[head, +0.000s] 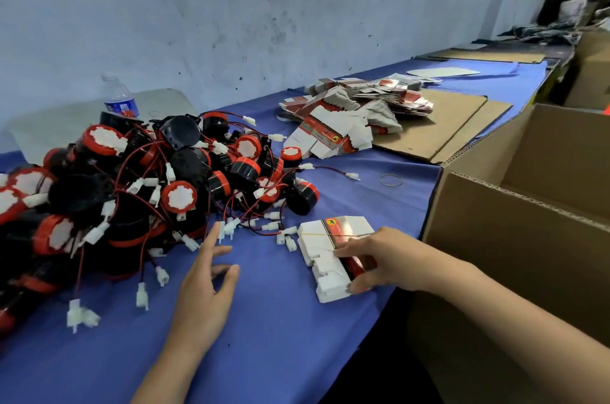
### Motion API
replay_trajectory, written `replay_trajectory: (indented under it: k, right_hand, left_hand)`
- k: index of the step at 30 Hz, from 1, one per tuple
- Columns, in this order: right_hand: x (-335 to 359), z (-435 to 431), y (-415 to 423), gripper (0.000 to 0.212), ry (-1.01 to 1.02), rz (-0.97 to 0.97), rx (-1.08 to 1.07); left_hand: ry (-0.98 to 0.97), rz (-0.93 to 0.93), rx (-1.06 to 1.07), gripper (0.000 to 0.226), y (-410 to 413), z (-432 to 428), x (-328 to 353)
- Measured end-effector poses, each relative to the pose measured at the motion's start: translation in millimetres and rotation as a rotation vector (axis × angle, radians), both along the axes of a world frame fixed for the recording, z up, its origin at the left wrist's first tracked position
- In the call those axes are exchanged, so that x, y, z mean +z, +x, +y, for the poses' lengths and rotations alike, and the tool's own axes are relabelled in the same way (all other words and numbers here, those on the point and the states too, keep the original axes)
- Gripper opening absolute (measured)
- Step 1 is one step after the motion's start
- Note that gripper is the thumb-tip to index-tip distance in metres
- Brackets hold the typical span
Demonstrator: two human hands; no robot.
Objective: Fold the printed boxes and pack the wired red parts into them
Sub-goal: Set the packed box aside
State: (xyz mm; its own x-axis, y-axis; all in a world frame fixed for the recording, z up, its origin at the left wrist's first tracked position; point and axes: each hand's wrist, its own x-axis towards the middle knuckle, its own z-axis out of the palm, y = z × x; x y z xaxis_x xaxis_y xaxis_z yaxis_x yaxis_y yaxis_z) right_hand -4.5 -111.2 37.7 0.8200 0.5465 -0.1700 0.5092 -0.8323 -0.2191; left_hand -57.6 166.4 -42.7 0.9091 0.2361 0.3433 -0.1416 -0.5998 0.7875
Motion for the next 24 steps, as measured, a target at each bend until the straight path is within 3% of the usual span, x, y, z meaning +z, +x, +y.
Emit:
replay_trajectory:
  k: [4, 7, 10, 13, 16, 19, 21, 24]
  right_hand:
    - [11, 3, 7, 0.054, -0.001, 0.109, 0.021]
    - [19, 5, 11, 0.043, -0.031, 0.035, 0.119]
    - [25, 15, 13, 0.043, -0.114, -0.207, 0.151]
    - [25, 22, 12, 0.042, -0.16, -0.519, 0.106]
    - [31, 21, 2, 0.038, 0.156, -0.849, 0.124]
    - [33, 16, -3, 0.029, 0.492, -1.081, 0.133]
    - [32, 13, -1, 0.028, 0.52, -1.114, 0.147]
    - [31, 6, 8, 0.025, 0.398, -1.105, 0.317]
  left_hand:
    - [0.104, -0.007, -0.052, 0.07, -6, -5, 2]
    - [0.363, -0.182, -0.187, 0.041, -16, -23, 9]
    - [0.464, -0.297, -0.434, 0.037, -23, -47, 14]
    - [0.499, -0.135, -0.598, 0.048, -22, -58, 8]
    - [0.572, 0.012, -0.656, 0.055, -18, -55, -1]
    - [0.608, 0.01, -0.643, 0.056, -17, -55, 0]
    - [0.608, -0.018, -0.615, 0.056, -16, -55, 0]
    - [0.596, -0.033, -0.581, 0.054, -16, -54, -2]
